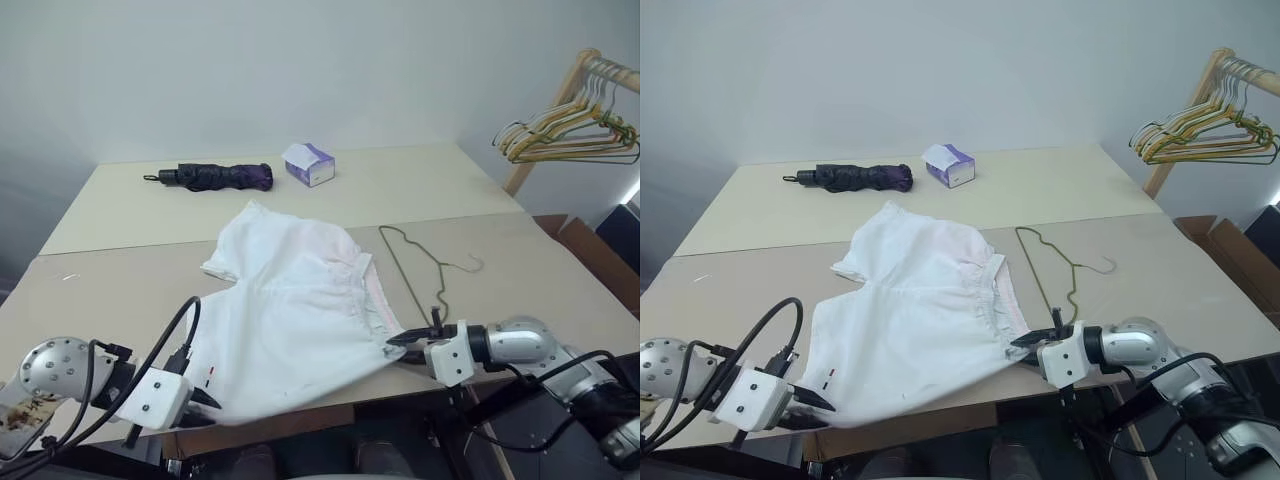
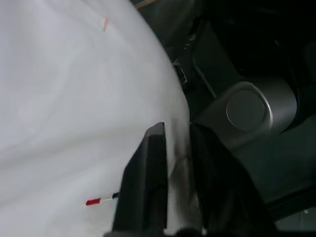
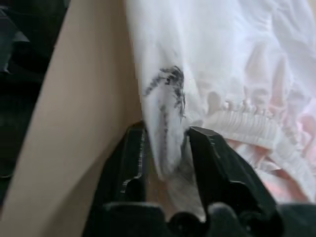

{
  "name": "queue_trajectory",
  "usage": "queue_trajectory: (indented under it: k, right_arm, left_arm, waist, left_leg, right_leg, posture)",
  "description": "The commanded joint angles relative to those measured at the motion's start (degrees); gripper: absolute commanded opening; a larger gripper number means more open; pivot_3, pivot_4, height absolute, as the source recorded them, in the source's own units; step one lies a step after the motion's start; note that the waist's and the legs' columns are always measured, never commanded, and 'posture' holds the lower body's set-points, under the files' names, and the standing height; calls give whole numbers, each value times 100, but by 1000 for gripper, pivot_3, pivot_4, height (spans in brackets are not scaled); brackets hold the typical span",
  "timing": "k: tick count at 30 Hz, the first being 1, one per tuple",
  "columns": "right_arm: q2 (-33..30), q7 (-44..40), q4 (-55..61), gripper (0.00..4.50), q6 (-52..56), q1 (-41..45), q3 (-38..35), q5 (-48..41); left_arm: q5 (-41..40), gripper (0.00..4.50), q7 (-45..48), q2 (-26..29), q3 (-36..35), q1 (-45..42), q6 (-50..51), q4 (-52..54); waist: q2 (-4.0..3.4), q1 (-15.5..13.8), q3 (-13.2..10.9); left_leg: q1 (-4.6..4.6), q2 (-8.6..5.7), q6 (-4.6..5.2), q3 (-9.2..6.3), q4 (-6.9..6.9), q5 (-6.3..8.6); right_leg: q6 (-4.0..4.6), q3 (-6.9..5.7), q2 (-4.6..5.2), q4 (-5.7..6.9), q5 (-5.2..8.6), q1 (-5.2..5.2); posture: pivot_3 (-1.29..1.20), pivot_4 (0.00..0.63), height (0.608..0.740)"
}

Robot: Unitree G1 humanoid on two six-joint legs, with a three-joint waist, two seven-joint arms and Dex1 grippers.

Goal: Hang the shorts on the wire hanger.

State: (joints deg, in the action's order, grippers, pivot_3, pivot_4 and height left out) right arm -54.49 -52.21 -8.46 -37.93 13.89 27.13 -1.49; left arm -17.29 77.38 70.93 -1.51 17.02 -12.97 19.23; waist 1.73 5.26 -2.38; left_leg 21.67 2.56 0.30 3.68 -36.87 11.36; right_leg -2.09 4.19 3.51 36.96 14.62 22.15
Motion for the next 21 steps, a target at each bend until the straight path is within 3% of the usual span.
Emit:
queue_trajectory:
  k: [1,5,7,12,16,21]
  right_arm:
    - [-180,-226,489,2902,412,-178,-469,-345]
    - [-441,-408,875,4361,1145,-582,-1003,-815]
    - [-546,-426,1032,4500,1817,-777,-1393,-1234]
    - [-469,-268,1083,4500,3397,-857,-2299,-2050]
    - [-134,770,916,4500,4792,-472,-2383,-1364]
    - [403,1404,633,4500,6932,272,-1998,-864]
  left_arm:
    - [-264,2342,203,57,-486,98,76,5]
    - [-970,3696,697,88,-1312,243,485,-111]
    - [-1431,4376,853,49,-1679,55,887,-250]
    - [-2167,4468,371,-210,-1717,-1072,1969,-376]
    - [-2300,4468,-603,-902,-1295,-2075,2681,-231]
    - [-2222,4468,-1283,-1520,-915,-2736,3237,-23]
  waist:
    - [0,4,0]
    - [-1,-31,-1]
    - [-1,-67,-1]
    - [-1,-156,-1]
    - [0,-178,0]
    - [2,-129,1]
  left_leg:
    - [0,2,-4,1,0,3]
    - [9,4,-10,3,0,6]
    - [7,3,-27,3,0,16]
    - [-10,1,-44,3,0,27]
    - [-5,-3,-45,2,0,27]
    - [43,-17,-3,2,-3,2]
  right_leg:
    - [0,0,-1,0,0,2]
    - [-1,-2,0,0,2,11]
    - [-3,-5,0,-3,3,13]
    - [-7,-8,-1,-11,5,20]
    - [-11,-11,-3,-16,3,17]
    - [-45,-7,-13,-8,-22,34]
  posture:
    - [-24,0,740]
    - [-15,0,740]
    - [-10,0,740]
    - [-11,0,740]
    - [-30,0,740]
    - [-45,0,740]
